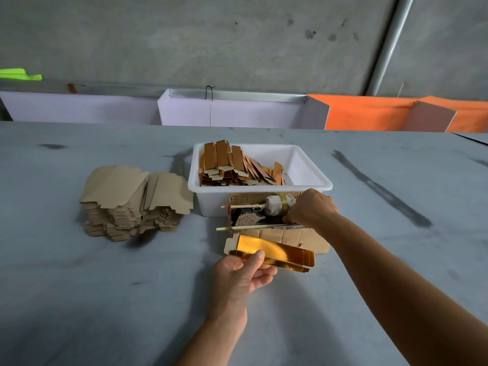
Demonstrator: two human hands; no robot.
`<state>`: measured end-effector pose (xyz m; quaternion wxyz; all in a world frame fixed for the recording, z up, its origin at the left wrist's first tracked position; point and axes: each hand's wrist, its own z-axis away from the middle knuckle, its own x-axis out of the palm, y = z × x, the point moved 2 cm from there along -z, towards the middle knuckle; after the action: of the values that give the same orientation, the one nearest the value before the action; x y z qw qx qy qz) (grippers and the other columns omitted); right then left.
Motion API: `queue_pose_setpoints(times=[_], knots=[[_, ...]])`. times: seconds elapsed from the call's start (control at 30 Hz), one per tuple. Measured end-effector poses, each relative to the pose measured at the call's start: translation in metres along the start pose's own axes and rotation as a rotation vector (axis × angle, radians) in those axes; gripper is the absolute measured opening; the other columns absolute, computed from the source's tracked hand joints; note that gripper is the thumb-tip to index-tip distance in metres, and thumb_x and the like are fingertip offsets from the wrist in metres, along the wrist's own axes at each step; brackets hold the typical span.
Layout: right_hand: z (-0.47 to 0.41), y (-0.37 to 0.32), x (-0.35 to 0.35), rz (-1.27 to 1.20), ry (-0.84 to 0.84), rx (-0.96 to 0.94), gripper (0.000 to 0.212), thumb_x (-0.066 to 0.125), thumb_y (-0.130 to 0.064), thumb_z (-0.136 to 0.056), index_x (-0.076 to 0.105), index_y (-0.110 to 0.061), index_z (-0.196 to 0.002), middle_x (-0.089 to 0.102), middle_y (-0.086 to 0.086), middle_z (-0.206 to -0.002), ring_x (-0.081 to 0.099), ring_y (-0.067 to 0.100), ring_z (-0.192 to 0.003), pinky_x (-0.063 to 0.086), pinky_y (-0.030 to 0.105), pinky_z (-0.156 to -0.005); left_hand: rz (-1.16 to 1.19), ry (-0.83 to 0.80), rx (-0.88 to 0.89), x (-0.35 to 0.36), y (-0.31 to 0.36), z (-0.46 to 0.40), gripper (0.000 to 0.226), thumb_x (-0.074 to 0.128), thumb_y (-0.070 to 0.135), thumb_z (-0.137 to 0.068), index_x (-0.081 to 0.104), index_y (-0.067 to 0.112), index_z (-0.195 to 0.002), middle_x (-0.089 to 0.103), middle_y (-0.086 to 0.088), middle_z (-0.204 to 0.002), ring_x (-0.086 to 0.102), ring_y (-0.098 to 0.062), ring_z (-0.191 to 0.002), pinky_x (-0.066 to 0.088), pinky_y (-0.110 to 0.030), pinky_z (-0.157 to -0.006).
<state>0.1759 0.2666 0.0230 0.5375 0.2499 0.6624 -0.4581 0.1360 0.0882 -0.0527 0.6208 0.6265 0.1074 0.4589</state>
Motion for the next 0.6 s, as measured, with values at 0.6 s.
queue_pose_setpoints(times=[0.6], knots=[[0.0012, -0.0029, 0.0024, -0.103, 0.004, 0.106, 0.037, 0.07, -0.037, -0.079, 0.049, -0.013, -0.098, 0.057, 0.004, -0.095, 0.056, 0.022, -0.098, 0.047, 0.036, -0.092, -0.046, 0.011, 0.005, 0.0027, 0.0026, 0.0031, 0.011, 0.067, 0.011, -0.082, 0.064, 0.001, -0.078, 0.071, -0.016, -0.067, 0.071, -0.028, -0.063, 0.055, -0.026, -0.052]])
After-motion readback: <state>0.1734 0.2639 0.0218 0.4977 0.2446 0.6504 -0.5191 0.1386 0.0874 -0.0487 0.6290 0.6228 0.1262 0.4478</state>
